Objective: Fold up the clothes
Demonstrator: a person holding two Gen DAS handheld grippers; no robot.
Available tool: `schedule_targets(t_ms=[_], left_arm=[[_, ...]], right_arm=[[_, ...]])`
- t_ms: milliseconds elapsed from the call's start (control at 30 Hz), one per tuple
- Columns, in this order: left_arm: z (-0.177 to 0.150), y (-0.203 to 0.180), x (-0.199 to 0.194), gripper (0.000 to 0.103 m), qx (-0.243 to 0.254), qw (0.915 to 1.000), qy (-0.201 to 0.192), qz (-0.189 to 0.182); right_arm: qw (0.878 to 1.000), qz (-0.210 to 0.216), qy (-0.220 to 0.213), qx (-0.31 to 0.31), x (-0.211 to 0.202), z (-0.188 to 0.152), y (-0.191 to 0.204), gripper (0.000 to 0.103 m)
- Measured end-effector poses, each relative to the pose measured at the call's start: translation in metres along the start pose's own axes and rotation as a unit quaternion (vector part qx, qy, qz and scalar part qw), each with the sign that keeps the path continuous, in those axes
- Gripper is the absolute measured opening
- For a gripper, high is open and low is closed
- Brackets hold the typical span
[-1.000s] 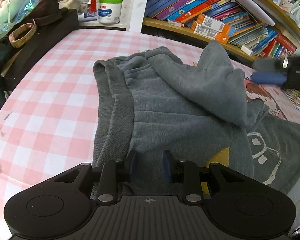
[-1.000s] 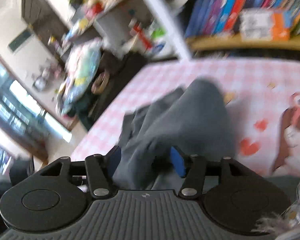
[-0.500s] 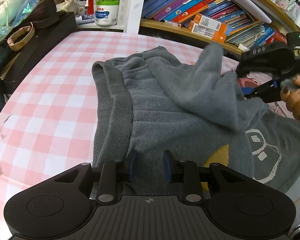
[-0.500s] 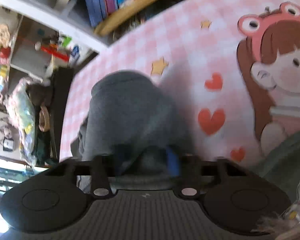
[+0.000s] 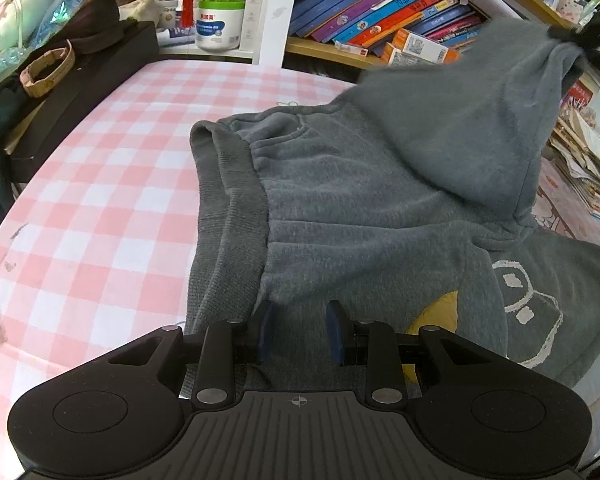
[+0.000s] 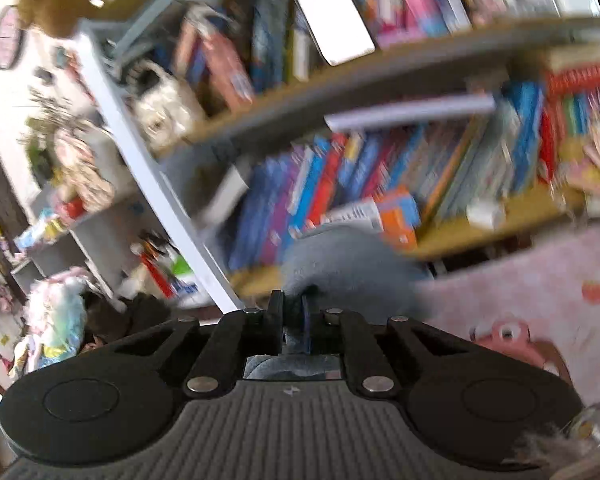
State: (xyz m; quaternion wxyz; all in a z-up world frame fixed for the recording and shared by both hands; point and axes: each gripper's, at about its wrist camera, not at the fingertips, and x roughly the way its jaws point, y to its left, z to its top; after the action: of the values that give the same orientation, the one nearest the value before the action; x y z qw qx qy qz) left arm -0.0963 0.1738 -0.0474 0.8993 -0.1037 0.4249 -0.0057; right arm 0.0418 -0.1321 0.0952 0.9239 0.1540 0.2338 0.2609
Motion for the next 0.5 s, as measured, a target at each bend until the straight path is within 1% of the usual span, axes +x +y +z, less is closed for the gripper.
schedule_targets(t_ms=[67, 100, 133, 200, 267, 333, 367, 400, 467, 500], left_arm=[[0.0, 0.0, 0.0, 0.029, -0.002, 1.0, 0.0, 0.001], [0.0, 0.0, 0.001, 0.029, -0.004, 1.0, 0.0, 0.001], [0.0, 0.0, 0.001, 0.029, -0.006, 1.0, 0.0, 0.002], [0.0, 0.0, 0.0, 0.029, -0.007, 1.0, 0.0, 0.003], [0.0, 0.0, 0.0, 0.029, -0.009, 1.0, -0.002, 0.003], [0.0, 0.0, 0.0, 0.029, -0.01, 0.9999, -0.003, 0.003], [-0.001, 0.0, 0.0, 0.029, -0.01, 0.9999, -0.003, 0.003], [-0.001, 0.0, 0.0, 0.029, -0.01, 0.9999, -0.004, 0.004], [-0.002, -0.001, -0.001, 0.029, -0.01, 0.9999, -0.006, 0.004], [-0.003, -0.001, -0.001, 0.029, -0.009, 0.9999, -0.007, 0.004]], right_arm=[[0.999, 0.027, 0.0, -0.035, -0.002, -0.006, 0.015, 0.009], [0.997, 0.045, 0.009, -0.055, 0.0, -0.011, 0.024, 0.009], [0.994, 0.069, 0.029, -0.075, 0.003, -0.02, 0.033, 0.009], [0.982, 0.122, 0.091, -0.109, 0.011, -0.042, 0.051, 0.009], [0.962, 0.157, 0.18, -0.131, 0.025, -0.072, 0.065, 0.011], [0.94, 0.169, 0.254, -0.15, 0.035, -0.104, 0.072, 0.018], [0.931, 0.173, 0.279, -0.158, 0.038, -0.116, 0.075, 0.027], [0.928, 0.174, 0.285, -0.164, 0.036, -0.122, 0.076, 0.039], [0.926, 0.182, 0.281, -0.175, 0.029, -0.123, 0.077, 0.052], [0.925, 0.188, 0.276, -0.18, 0.024, -0.121, 0.077, 0.055]])
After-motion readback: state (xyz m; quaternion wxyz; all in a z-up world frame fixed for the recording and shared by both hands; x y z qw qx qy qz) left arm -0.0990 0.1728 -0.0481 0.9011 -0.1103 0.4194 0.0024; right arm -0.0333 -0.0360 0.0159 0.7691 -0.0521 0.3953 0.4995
